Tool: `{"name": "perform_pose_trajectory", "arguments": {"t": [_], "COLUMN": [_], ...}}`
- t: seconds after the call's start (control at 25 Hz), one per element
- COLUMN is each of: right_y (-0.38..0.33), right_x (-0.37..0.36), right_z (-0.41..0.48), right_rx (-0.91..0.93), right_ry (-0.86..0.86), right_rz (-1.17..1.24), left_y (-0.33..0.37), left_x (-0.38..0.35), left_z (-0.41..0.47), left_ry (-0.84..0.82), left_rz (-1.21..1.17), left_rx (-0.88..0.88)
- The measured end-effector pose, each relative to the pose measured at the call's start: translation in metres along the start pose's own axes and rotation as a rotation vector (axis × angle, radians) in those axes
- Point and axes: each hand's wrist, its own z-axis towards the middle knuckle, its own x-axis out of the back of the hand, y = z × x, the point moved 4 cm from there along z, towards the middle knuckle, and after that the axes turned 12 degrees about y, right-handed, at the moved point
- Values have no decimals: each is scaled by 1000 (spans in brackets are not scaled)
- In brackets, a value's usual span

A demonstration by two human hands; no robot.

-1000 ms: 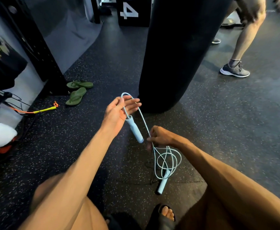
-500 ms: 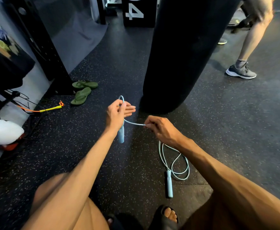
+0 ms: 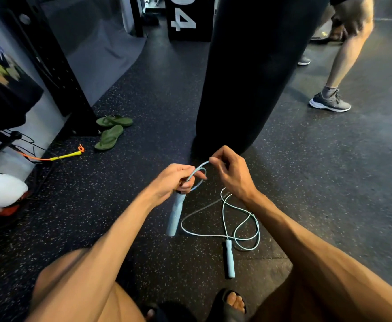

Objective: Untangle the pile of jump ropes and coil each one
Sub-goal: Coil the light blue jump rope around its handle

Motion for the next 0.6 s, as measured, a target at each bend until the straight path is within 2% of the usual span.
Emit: {"name": "perform_pose_trajectory", "arguments": {"t": [0.08, 0.16, 0.32, 0.48, 0.6], "right_y": [9, 18, 23, 32, 33], "right_x": [0, -5, -21, -35, -44], "right_z": [1, 0, -9, -24, -37], "right_rx": [-84, -174, -340, -392, -432], "right_ry": [12, -48, -240, -460, -658], "right_rz": [15, 25, 127, -38, 16], "left_y": [2, 4, 9, 13, 11], "left_x": [-1, -2, 2, 22, 39], "left_z": [-3, -5, -6, 5, 9], "left_ry": [-64, -89, -12, 256, 535], "left_rz": [-126, -249, -555, -815, -804], "left_rx": [42, 63, 79, 13, -21]}}
